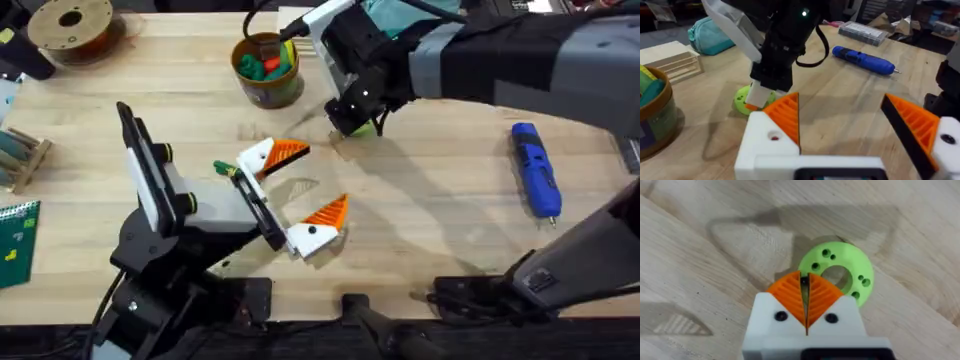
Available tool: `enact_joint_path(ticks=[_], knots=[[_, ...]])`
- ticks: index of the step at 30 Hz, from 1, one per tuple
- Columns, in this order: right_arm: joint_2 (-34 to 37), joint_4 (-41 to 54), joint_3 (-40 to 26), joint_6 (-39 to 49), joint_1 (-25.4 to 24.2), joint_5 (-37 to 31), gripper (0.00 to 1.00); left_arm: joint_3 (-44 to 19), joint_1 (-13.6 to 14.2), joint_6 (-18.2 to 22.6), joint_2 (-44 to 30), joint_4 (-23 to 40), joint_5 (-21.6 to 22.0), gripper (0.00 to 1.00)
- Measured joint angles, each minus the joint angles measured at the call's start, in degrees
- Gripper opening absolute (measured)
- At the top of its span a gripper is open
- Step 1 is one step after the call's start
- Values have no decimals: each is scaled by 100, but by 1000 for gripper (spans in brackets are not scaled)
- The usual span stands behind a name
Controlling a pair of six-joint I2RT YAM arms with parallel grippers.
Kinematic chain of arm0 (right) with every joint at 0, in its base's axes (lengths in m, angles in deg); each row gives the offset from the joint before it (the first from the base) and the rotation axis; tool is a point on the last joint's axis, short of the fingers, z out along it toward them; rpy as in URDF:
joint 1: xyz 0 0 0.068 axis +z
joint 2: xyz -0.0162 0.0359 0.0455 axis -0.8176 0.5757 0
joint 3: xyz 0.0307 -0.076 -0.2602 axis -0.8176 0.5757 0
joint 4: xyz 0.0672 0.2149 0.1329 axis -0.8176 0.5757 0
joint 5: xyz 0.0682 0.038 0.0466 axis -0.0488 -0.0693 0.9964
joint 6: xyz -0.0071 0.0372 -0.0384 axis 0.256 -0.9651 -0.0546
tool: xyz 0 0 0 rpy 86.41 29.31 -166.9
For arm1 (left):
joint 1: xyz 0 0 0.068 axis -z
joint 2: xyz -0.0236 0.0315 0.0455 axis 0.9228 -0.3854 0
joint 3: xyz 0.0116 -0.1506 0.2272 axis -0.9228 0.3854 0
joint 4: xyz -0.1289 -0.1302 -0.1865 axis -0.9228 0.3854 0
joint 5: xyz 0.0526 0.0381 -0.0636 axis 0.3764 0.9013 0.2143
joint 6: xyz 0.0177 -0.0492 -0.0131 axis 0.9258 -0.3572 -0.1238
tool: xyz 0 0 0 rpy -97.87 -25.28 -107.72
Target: Pick up the gripper from the table and insert it into the empty holder that is missing its gripper. Then pick up a screw, insert it into the mounting hole, and use the screwdriver to tighten it. Finally, clean up the table by picking up the vegetable and placing it into the bucket.
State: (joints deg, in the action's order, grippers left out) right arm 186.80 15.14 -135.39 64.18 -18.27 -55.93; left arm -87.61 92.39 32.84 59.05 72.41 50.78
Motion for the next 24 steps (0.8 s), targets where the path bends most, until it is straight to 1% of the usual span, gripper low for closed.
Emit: enact_joint_path(ticks=[7, 15, 20, 24], knots=[[-127, 38, 2, 66, 0, -15, 8, 0, 0, -2, 0, 0, 0, 987], [-1078, 270, 4, 132, 0, -13, 7, 0, 0, 0, 0, 0, 0, 987], [-1556, 844, -6, 249, 14, 40, 7, 0, 0, 0, 0, 0, 0, 987], [-1637, 1568, -280, 352, 59, 583, 7, 0, 0, 0, 0, 0, 0, 987]])
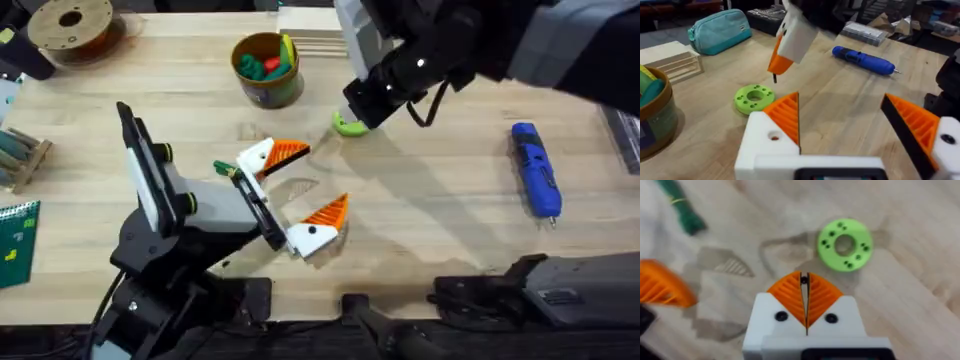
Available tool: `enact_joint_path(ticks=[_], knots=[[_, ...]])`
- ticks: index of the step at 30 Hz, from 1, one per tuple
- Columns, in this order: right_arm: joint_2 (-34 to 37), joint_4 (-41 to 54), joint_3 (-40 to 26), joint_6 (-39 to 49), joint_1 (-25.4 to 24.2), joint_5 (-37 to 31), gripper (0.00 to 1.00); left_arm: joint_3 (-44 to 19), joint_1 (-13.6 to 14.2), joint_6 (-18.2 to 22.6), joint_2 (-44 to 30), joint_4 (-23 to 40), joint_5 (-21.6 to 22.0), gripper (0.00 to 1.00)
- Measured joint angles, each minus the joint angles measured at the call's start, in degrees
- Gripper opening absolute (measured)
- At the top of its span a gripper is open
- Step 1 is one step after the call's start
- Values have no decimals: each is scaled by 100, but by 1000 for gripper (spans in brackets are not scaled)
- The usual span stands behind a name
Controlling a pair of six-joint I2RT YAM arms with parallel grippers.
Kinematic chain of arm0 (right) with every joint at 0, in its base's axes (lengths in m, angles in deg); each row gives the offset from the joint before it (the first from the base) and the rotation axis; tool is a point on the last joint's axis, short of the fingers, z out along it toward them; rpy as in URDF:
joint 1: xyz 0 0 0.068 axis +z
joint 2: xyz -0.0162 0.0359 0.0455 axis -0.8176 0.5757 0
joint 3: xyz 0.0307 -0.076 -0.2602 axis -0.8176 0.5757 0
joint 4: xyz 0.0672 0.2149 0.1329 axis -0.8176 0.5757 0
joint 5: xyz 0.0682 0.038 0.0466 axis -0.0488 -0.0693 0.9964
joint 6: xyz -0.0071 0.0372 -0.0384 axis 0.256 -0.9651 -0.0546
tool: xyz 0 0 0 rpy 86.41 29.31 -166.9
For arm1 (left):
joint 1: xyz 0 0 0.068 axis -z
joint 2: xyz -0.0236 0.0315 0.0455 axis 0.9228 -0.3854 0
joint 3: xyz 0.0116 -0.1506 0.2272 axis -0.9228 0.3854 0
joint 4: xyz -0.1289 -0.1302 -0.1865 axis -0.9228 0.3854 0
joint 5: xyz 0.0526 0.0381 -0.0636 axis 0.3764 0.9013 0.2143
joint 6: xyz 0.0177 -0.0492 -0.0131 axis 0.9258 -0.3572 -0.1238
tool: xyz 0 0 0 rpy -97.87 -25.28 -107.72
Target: Pick up the gripper from the table and insert it into the empty holder that is missing its gripper. Then pick up a screw, insert it into the mounting hole, and use the screwdriver to tighten it. Finally, clean up the table by picking up the vegetable and placing it into the bucket.
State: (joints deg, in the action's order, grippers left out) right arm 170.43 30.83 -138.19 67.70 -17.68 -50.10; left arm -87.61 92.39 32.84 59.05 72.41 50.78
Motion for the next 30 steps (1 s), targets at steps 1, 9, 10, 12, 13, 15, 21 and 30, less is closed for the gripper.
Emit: enact_joint_path(ticks=[1, 9, 10, 12, 13, 15, 21, 30], knots=[[0, 153, -127, 11, 22, 163, 7, 0, 0, 0, 0, 0, 0, 987], [-7, 891, -1313, 13, 423, 748, 7, 0, 0, 0, 0, 0, 0, 987], [-7, 965, -1416, 11, 500, 770, 7, 0, 0, 0, 0, 0, 0, 987], [-7, 1044, -1557, -2, 662, 807, 7, 0, 0, 0, 0, 0, 0, 987], [-7, 1052, -1606, -16, 759, 817, 7, 0, 0, 0, 1, 0, 0, 987], [-7, 1050, -1652, -57, 965, 851, 7, 0, 0, 0, 0, 0, 0, 988], [-7, 1000, -1659, -316, 1536, 888, 7, 0, 0, 0, 2, 0, 0, 987], [89, 718, -1661, -490, 1939, 906, 7, 0, 0, 0, 0, 0, 0, 987]])
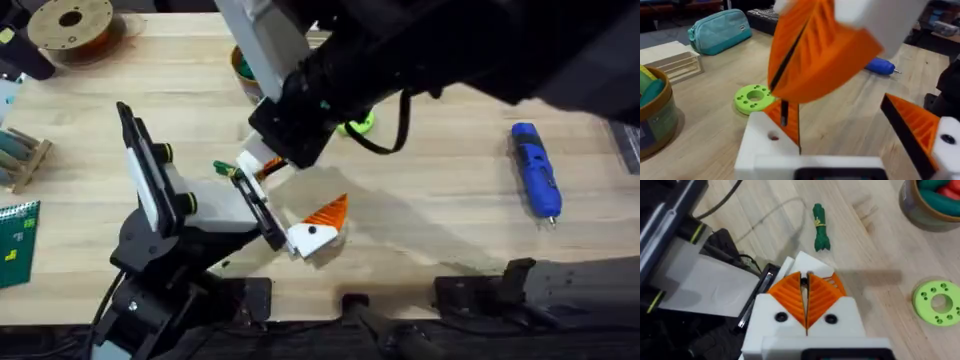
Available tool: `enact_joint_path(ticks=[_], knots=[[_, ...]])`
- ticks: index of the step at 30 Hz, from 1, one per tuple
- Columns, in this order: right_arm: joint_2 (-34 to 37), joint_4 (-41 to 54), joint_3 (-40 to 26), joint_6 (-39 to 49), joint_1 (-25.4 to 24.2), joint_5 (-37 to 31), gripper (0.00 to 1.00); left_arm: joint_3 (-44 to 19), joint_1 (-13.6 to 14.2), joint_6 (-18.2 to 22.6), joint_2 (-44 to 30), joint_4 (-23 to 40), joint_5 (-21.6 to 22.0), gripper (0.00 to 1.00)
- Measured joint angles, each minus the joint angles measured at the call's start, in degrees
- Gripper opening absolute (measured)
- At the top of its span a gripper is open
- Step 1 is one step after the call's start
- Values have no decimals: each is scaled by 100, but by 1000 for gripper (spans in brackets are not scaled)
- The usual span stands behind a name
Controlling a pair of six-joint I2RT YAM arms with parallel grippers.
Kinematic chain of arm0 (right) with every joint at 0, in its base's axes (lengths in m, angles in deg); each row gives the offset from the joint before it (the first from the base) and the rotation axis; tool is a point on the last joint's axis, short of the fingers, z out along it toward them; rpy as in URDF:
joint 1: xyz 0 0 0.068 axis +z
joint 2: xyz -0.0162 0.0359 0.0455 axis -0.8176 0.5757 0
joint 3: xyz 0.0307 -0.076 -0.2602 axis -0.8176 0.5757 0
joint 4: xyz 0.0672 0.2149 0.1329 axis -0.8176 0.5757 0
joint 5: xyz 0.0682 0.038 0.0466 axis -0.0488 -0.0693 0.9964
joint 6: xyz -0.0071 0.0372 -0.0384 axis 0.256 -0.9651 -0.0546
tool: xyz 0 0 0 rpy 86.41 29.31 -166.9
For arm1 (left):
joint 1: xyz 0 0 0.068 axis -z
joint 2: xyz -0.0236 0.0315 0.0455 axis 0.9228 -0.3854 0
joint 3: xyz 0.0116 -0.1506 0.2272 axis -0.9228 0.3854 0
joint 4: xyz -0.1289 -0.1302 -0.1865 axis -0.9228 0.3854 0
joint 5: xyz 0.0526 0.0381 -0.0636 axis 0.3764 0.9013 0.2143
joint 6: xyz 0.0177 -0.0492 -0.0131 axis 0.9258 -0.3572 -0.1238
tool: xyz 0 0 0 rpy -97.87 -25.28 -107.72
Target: Pick up the gripper from the table and insert it into the empty holder that is missing its gripper. Then pick up a screw, insert it into the mounting hole, and use the screwdriver to tighten it. Finally, clean up the table by picking up the vegetable and placing it into the bucket.
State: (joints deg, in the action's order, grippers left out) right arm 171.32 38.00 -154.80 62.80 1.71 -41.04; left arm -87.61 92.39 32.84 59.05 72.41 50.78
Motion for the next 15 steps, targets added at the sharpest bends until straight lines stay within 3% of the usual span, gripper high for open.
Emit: enact_joint_path(ticks=[15], knots=[[228, -15, 2, -15, 0, -68, 7, 0, 0, 1, 0, 0, 0, 987]])
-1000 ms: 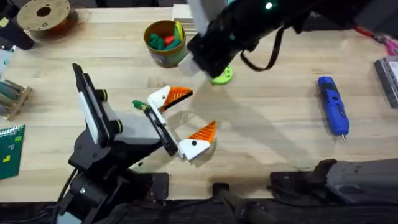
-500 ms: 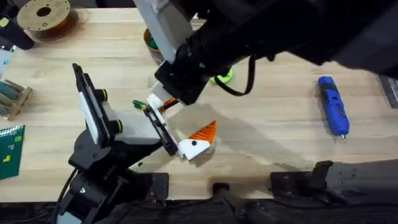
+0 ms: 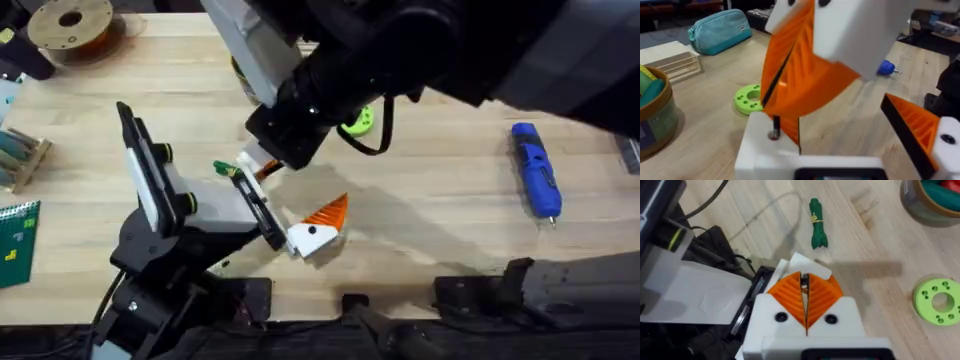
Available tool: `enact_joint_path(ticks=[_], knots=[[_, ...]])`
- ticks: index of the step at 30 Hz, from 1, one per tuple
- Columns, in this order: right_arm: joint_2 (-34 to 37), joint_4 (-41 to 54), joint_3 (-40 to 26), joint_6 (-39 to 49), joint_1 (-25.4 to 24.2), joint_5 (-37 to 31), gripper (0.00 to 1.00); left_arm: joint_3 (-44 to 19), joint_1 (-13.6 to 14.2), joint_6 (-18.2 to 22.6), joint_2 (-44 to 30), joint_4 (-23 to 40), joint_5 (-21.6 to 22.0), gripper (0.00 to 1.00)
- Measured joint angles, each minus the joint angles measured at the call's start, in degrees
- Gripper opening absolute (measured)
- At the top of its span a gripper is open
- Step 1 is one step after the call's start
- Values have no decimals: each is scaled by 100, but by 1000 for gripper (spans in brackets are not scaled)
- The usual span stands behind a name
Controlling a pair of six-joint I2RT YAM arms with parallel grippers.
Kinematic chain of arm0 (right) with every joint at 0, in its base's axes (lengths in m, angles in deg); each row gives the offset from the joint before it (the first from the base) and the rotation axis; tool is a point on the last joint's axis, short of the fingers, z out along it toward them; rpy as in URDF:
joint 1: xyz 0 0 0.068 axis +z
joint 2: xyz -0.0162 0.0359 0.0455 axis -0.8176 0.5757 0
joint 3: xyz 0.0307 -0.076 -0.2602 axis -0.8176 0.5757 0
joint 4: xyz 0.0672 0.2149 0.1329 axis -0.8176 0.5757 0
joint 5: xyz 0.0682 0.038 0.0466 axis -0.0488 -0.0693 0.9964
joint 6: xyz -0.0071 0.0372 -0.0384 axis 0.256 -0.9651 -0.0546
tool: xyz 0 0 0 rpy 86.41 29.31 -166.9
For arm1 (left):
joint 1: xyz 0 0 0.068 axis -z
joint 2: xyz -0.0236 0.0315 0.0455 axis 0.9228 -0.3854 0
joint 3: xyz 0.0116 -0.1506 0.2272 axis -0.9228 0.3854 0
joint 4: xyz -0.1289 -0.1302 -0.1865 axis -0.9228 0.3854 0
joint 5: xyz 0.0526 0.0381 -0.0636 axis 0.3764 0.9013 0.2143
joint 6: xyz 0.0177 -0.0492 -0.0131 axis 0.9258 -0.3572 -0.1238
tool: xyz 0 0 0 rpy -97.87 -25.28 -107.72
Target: Pick up the gripper from the table and insert it into the empty holder that is missing its gripper. Then pick up a screw, insert it into the mounting hole, and use the screwdriver to tighten it. Finally, clean up the table by picking up the vegetable and placing it into the bucket.
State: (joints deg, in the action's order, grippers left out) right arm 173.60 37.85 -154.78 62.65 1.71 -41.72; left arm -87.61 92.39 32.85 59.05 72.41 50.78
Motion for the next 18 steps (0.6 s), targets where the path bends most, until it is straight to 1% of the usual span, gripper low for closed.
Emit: enact_joint_path(ticks=[11, 18], knots=[[11, 0, -2, 1, 0, -46, 7, 0, 0, 1, 0, 0, 0, 987], [207, 24, -2, 0, 0, -41, 7, 0, 0, -1, 0, 0, 0, 987]])
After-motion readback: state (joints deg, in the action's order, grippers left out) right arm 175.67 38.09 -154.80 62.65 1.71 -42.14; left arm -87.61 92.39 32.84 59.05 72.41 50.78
